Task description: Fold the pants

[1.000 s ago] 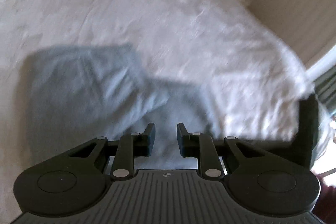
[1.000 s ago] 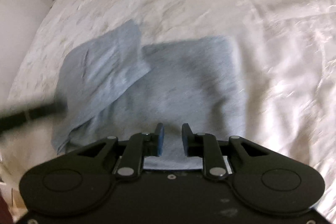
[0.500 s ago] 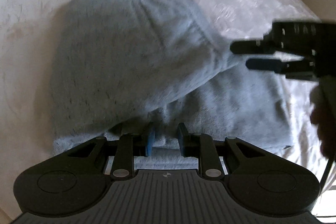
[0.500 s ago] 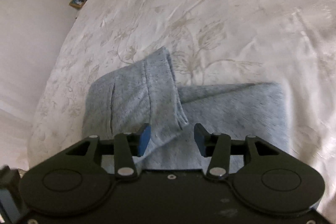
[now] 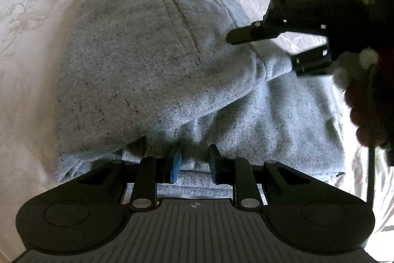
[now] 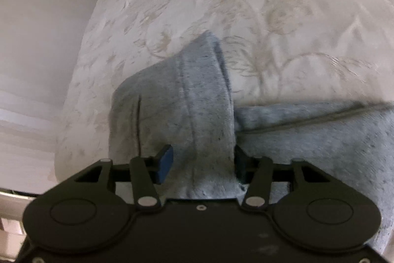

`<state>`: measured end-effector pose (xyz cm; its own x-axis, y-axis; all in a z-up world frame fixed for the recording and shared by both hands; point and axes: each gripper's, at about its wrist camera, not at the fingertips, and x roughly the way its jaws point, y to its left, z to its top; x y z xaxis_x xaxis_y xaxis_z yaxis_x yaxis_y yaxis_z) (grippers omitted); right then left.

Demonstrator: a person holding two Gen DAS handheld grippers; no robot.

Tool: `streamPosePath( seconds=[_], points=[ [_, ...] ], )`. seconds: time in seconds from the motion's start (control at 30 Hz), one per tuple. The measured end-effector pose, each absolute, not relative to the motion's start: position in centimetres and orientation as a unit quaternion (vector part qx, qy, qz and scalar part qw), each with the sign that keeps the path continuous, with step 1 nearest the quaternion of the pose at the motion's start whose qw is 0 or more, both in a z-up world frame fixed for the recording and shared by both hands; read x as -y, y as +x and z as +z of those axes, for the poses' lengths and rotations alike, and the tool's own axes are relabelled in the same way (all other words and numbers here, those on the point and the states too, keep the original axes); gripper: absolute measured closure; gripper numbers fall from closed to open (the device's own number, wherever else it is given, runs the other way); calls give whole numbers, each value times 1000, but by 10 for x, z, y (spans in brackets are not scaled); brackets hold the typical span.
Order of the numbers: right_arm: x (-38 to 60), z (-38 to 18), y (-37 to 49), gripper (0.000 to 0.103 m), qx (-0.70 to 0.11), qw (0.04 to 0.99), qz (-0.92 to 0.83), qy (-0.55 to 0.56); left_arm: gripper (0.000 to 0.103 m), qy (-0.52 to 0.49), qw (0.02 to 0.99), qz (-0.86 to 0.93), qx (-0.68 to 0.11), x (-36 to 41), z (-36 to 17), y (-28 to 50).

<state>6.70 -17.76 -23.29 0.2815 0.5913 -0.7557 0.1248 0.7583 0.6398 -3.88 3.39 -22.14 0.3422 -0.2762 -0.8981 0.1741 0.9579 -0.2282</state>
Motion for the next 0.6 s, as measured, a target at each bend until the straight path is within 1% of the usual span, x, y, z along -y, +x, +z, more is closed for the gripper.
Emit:
streamPosePath(
  seconds=[0.03,0.13,0.2,0.27,0.33,0.4,0.5,0.6],
  points=[
    [174,-226,69,88,-574,745,164,297,80,-46,819,-136,-556,-34,-222,-40],
    [167,-192,66,89,-542,767,195,284,80,-43,821,-135,-554,-33,-222,-42],
    [165,-157,60,89,-505,782,221,291,80,-41,822,-135,-552,-32,-222,-44],
    [163,-121,49,89,-473,804,232,275,80,-39,823,-134,-550,-32,-221,-47],
    [170,-95,35,89,-449,821,228,267,80,-34,825,-135,-548,-31,-220,-49],
    [182,-80,19,89,-438,835,207,260,80,-26,826,-138,-546,-29,-218,-52],
    [203,-82,-7,89,-446,847,169,236,80,-19,827,-141,-545,-26,-216,-55],
    [224,-108,-27,88,-484,837,108,229,80,-13,824,-145,-548,-25,-215,-59]
  ],
)
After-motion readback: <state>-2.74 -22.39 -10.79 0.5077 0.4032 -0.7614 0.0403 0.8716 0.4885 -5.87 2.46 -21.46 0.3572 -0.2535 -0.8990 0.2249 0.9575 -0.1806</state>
